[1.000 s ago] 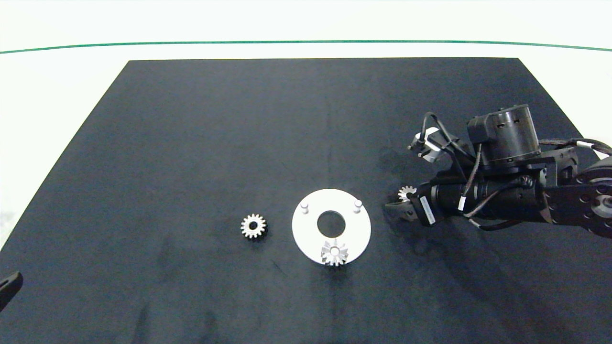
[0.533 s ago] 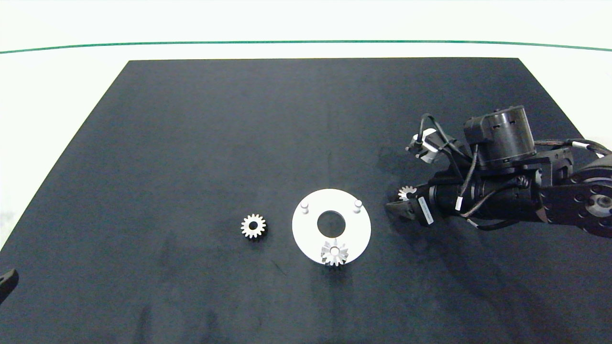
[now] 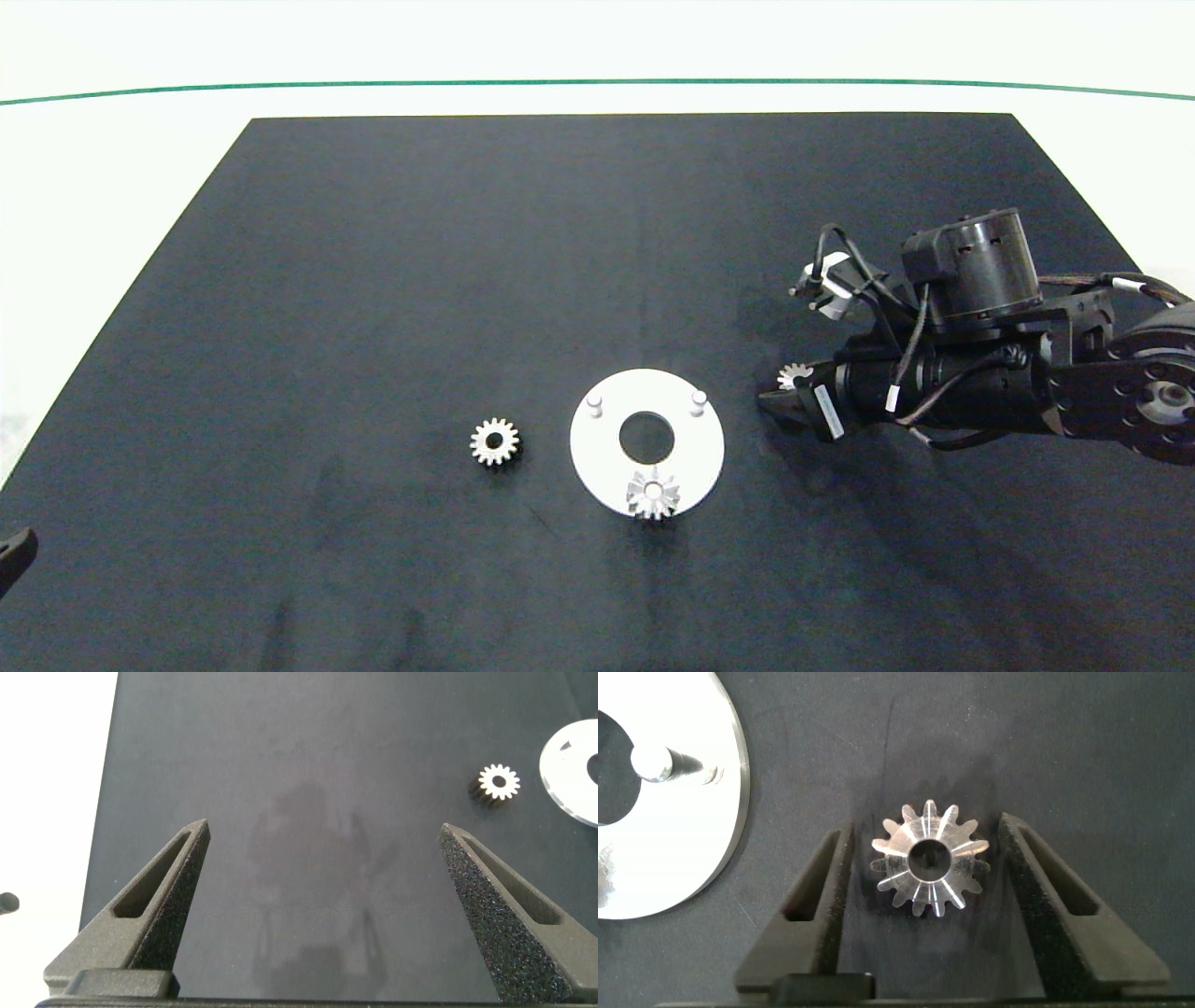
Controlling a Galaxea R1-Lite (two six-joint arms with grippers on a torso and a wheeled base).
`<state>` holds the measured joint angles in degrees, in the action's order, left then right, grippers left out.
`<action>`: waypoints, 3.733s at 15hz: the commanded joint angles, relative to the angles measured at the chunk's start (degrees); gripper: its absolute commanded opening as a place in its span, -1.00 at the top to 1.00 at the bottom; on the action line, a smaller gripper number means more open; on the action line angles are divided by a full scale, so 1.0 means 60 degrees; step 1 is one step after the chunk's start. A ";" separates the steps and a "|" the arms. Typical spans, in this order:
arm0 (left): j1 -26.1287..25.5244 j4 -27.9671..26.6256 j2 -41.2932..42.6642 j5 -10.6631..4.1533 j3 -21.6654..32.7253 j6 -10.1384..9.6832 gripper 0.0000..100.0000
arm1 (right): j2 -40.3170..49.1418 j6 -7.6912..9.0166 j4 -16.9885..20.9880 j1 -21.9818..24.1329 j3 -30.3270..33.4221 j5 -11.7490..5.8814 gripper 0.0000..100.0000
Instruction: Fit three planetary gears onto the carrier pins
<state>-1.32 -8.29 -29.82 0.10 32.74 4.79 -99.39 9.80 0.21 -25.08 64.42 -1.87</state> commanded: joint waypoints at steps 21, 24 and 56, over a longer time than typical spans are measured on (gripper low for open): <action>0.0000 -0.0010 -0.0055 -0.0002 0.0021 0.0007 -1.00 | -0.0134 0.0022 -0.0137 0.0019 -0.0013 0.0003 0.72; 0.0000 0.0005 -0.0069 -0.0002 0.0036 -0.0007 -1.00 | -0.0120 0.0036 -0.0137 0.0019 -0.0013 0.0003 0.84; 0.0014 -0.0069 -0.0025 -0.0002 0.0241 0.0007 -1.00 | -0.0603 0.0212 -0.0020 -0.2661 0.1217 -0.1300 0.98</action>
<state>-1.26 -8.66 -29.99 0.10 34.06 4.77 -102.69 11.00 0.10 -40.79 71.83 -9.62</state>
